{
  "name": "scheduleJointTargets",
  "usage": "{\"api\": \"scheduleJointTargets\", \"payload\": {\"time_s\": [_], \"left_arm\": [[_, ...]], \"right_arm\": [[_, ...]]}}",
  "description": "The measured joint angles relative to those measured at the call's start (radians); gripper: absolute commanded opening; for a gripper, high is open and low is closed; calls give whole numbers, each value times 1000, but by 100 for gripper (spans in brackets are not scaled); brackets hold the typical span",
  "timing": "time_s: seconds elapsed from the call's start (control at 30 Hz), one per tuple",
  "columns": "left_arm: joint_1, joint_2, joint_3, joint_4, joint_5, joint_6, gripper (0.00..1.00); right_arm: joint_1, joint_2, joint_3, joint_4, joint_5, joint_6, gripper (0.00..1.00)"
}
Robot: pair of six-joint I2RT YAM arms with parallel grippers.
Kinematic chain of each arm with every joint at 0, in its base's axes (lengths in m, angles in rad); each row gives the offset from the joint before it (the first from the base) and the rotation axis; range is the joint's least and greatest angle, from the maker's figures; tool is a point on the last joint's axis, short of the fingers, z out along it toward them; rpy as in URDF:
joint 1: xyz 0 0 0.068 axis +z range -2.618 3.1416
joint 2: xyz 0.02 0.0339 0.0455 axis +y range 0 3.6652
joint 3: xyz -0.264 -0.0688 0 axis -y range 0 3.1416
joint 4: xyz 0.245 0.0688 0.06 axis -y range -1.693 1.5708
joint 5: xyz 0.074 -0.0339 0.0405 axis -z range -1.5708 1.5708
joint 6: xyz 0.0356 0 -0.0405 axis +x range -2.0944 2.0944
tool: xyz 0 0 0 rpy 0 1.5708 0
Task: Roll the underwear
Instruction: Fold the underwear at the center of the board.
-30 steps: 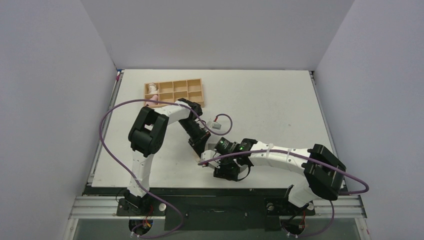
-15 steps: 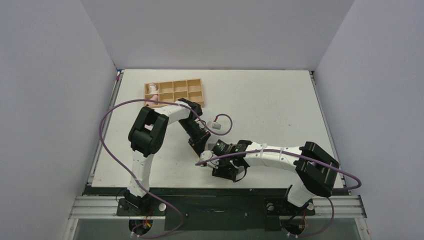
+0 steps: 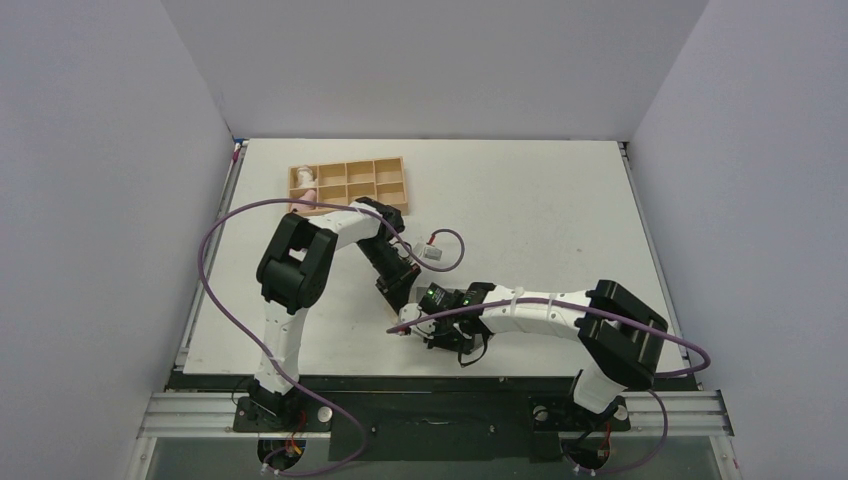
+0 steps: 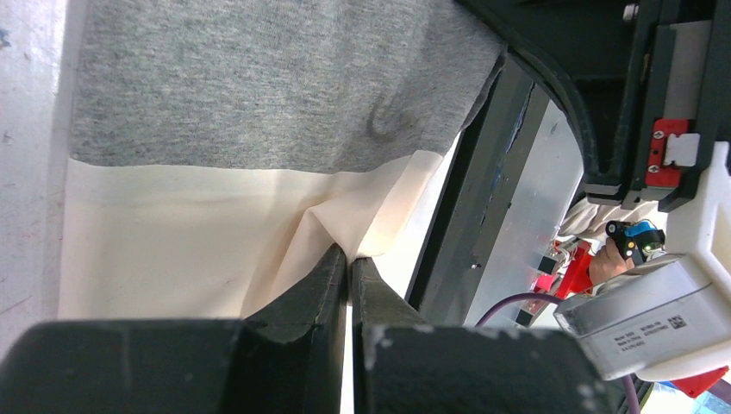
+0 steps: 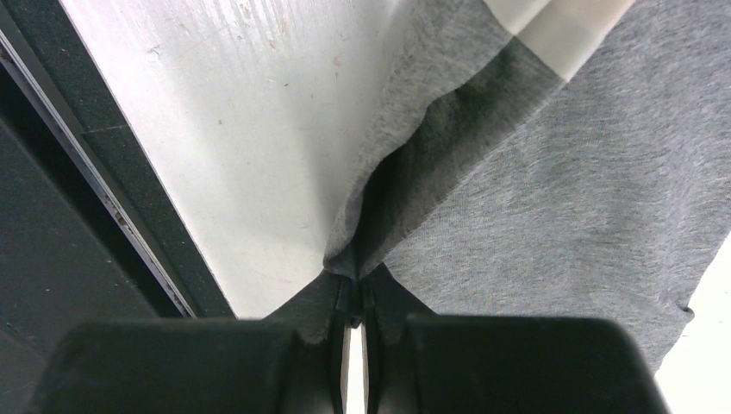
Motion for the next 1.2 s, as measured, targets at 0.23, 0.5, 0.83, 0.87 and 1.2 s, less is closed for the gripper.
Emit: {"api": "scheduleJointTargets", "payload": {"time_s": [0.23,0.5,0.83,0.87,1.2], "left_arm": [[0,-15,-65,-15,0,16,0],[-2,-97,-112,-50,34,40,0],[-21,-121,-96,-88,69,52,0],[-20,-121,-87,-90,68,51,0],[-19,-90,-14,-101,41,48,0]], "right_arm": [[-73,-37,0,-29,-47,-20,0],[-156,-171,3,-94,-143,-94,0],[-211,-183,33,-184,-214,-151,0],[-219,-182,45,-194,-219,-157,0],[-342,-82,173,-303,-288,-254,0]]}}
